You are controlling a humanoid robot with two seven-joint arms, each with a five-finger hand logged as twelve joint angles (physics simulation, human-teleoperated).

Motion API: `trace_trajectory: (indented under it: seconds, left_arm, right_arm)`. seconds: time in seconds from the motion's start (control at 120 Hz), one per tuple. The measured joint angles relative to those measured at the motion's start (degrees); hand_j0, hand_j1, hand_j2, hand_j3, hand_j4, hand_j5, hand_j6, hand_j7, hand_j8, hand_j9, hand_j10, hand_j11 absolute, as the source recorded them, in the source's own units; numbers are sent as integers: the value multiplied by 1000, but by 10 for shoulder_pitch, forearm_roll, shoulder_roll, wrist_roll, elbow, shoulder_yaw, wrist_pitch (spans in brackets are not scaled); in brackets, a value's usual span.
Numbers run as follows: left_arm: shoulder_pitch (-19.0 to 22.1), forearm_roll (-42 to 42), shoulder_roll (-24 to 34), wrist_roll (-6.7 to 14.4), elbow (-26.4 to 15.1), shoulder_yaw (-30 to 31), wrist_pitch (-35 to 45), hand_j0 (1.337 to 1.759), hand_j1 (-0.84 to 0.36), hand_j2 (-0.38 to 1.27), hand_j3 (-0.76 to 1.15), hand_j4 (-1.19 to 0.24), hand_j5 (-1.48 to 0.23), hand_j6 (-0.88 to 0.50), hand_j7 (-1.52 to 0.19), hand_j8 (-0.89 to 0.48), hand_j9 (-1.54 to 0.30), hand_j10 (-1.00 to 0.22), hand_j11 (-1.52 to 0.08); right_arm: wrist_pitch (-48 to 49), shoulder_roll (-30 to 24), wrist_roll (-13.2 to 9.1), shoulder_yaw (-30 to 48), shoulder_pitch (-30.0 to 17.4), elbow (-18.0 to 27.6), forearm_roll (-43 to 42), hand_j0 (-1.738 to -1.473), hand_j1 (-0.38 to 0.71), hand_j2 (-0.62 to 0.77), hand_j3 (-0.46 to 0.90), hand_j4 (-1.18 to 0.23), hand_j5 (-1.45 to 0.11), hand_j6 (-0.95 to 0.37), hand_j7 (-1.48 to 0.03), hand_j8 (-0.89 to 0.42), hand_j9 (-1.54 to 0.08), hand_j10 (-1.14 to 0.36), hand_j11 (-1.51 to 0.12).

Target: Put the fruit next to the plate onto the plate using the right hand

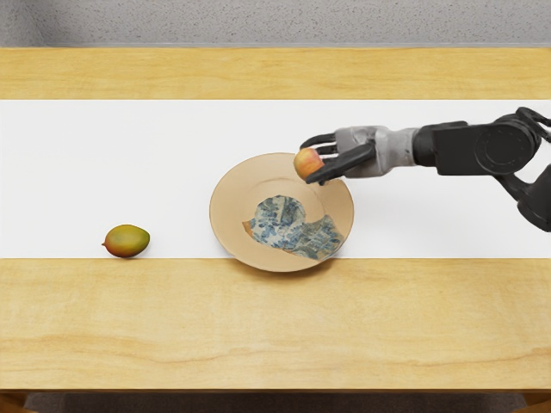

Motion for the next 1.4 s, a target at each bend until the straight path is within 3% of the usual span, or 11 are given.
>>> trace_trajectory:
  seconds: [0.183,0.483,0.567,0.658,0.767,0.892,1.1,1.4]
  left_arm:
    - [0,0,0,0,0,0,0,1658,349,0,0,-1,0,-1,0,-1,0,0,0]
    - [0,0,0,0,0,0,0,1658,349,0,0,-1,0,-1,0,-1,0,0,0]
    - [0,0,0,0,0,0,0,1658,349,0,0,-1,0,-1,0,-1,0,0,0]
    - [1,0,0,0,0,0,0,1658,349,0,0,-1,0,-1,0,-1,0,0,0]
    - [0,0,0,0,0,0,0,1658,349,0,0,-1,0,-1,0,-1,0,0,0]
    - [0,0,0,0,0,0,0,1658,349,0,0,-1,0,-1,0,-1,0,0,0]
    - [0,0,0,0,0,0,0,1658,349,0,0,-1,0,-1,0,-1,0,0,0]
    - [0,0,0,0,0,0,0,1658,349,0,0,-1,0,-1,0,-1,0,-1,0]
  right_arm:
    - [3,38,0,-5,1,-6,-4,-1649,289,158,0,-522,-1183,-296,-1134,-316,-1175,-850,-1182]
    - [-5,44,0,-17,-8,-10,-12,-1650,307,230,0,-521,-1182,-295,-1134,-322,-1170,-858,-1177]
    - [-30,45,0,-20,-8,-9,-36,-1649,292,175,0,-529,-1184,-300,-1134,-323,-1165,-861,-1171]
    - [-44,47,0,-19,-8,-7,-47,-1652,164,95,0,-434,-885,-271,-851,-288,-871,-658,-876]
    - [-48,50,0,-18,-5,-3,-51,-1655,-43,55,0,-259,-524,-162,-506,-119,-517,-373,-520]
    - [-49,49,0,-17,9,7,-52,-1656,-183,29,0,-141,-281,-86,-274,-31,-282,-251,-282]
    - [-50,44,0,-15,20,11,-52,-1657,-289,11,0,-51,-101,-30,-99,35,-102,-105,-101]
    - [-31,30,0,-14,17,12,-39,-1658,-335,2,0,-12,-23,-6,-23,10,-23,-24,-23]
